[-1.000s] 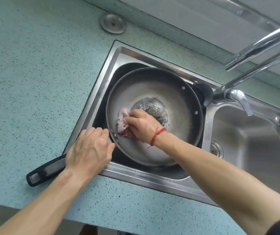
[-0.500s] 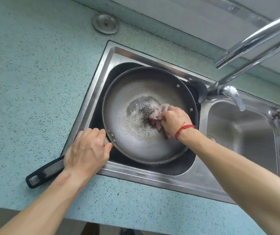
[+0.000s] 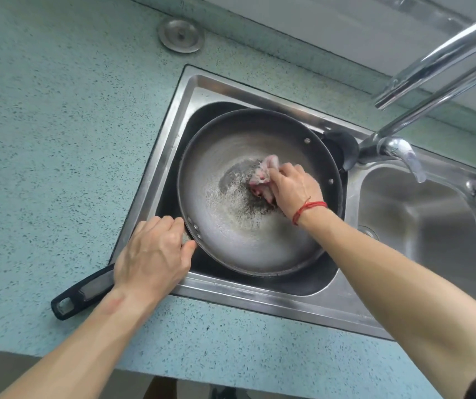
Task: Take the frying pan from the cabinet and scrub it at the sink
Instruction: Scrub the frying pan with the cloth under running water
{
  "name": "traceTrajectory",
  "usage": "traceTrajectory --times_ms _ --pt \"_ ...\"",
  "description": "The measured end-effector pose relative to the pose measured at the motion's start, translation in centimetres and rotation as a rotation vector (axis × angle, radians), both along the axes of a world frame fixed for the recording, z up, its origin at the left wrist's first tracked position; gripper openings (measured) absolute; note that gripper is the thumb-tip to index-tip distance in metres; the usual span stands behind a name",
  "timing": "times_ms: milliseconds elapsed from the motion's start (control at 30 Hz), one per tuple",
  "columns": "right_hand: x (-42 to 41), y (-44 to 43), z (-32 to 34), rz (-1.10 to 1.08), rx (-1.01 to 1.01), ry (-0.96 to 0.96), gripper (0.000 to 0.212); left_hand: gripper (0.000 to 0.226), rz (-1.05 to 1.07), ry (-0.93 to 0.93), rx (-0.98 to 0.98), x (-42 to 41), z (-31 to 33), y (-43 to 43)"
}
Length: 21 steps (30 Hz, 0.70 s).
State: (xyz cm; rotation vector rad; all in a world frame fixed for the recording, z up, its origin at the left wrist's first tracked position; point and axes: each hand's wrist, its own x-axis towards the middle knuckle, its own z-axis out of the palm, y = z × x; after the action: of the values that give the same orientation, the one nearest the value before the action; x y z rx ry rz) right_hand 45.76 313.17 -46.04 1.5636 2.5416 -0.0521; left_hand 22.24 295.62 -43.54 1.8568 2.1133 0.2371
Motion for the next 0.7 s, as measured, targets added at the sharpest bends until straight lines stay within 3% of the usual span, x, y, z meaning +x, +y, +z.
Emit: traceTrajectory --times_ms 100,167,200,267,400,500,600,700 --pt "0.7 -1.0 2.4 -0.042 -0.108 -0.223 0.04 0.02 -0.006 -0.007 0.008 0.0 0.4 0.0" --pt "0.2 -2.6 4.3 -0.077 -0.218 -0.325 0.012 0.019 -0.017 0.0 0.019 0.2 0.8 0.0" --pt "-0.2 -3.5 5.1 -0.065 -0.287 -0.362 0.008 0.019 -0.017 0.004 0.024 0.2 1.1 0.1" --pt "-1.4 -5.5 5.7 -0.027 -0.423 -0.367 0.015 0.02 -0.02 0.006 0.033 0.3 1.4 0.1" --pt "-5.6 -7.8 5.5 -0.058 -0.615 -0.107 0.02 0.02 -0.042 0.005 0.037 0.2 1.0 0.1" --pt "-10.2 -7.0 4.8 -0.215 -0.664 0.149 0.028 0.018 -0.041 0.0 0.036 0.1 0.7 0.0" --pt "-14.1 -4.3 3.5 -0.436 -0.613 0.45 0.023 0.019 -0.044 0.0 0.021 0.1 0.5 0.1" --pt "-15.8 -0.8 3.2 -0.652 -0.519 0.661 0.033 0.019 -0.011 -0.01 0.0 0.0 -0.1 0.2"
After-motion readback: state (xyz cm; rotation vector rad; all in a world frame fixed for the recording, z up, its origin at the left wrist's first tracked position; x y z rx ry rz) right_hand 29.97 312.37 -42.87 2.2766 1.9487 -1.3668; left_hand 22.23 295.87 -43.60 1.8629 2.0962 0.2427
